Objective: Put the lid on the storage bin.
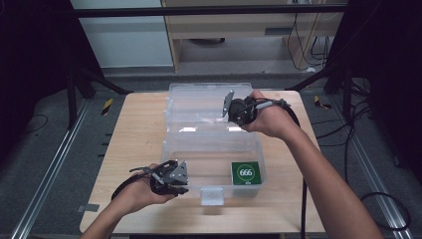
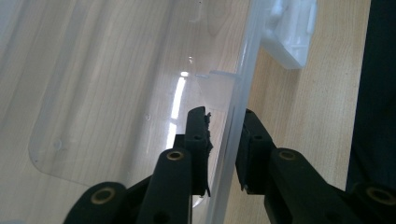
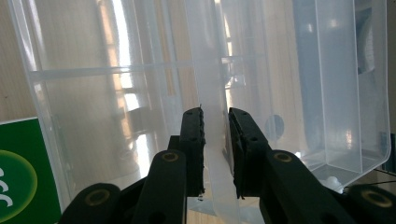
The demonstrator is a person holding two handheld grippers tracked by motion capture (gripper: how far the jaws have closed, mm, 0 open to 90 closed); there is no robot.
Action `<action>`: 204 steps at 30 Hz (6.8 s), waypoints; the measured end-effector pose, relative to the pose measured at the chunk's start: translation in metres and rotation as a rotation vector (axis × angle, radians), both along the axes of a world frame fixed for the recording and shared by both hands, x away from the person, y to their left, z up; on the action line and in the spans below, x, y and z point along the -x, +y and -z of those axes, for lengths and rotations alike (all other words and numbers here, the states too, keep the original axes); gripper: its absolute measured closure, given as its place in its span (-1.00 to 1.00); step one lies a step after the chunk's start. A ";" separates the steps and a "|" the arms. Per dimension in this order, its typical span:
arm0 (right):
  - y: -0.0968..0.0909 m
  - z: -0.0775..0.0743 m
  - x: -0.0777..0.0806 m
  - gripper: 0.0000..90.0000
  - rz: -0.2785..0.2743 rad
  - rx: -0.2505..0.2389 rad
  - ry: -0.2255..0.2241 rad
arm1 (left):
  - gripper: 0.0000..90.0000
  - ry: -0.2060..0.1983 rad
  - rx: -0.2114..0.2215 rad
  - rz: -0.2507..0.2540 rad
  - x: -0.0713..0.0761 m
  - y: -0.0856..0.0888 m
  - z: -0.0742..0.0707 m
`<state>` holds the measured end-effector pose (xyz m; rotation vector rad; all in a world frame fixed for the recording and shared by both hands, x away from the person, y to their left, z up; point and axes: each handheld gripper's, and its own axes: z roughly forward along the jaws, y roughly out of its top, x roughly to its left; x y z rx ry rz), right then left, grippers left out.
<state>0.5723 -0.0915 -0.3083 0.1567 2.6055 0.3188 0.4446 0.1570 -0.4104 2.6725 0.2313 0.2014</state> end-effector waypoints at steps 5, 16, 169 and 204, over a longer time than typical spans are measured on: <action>-0.001 0.001 -0.001 0.75 -0.028 0.001 -0.010 | 0.77 0.000 0.015 -0.031 0.001 0.002 0.001; 0.001 0.001 0.000 0.80 -0.049 0.016 -0.016 | 0.74 -0.019 0.064 -0.072 0.005 0.003 0.004; -0.020 0.022 0.129 0.80 -0.167 -0.134 -0.145 | 0.81 -0.082 0.389 -0.240 0.046 0.048 -0.037; -0.021 0.025 0.133 0.77 -0.162 -0.136 -0.149 | 1.00 -0.077 0.561 -0.494 -0.037 0.084 -0.116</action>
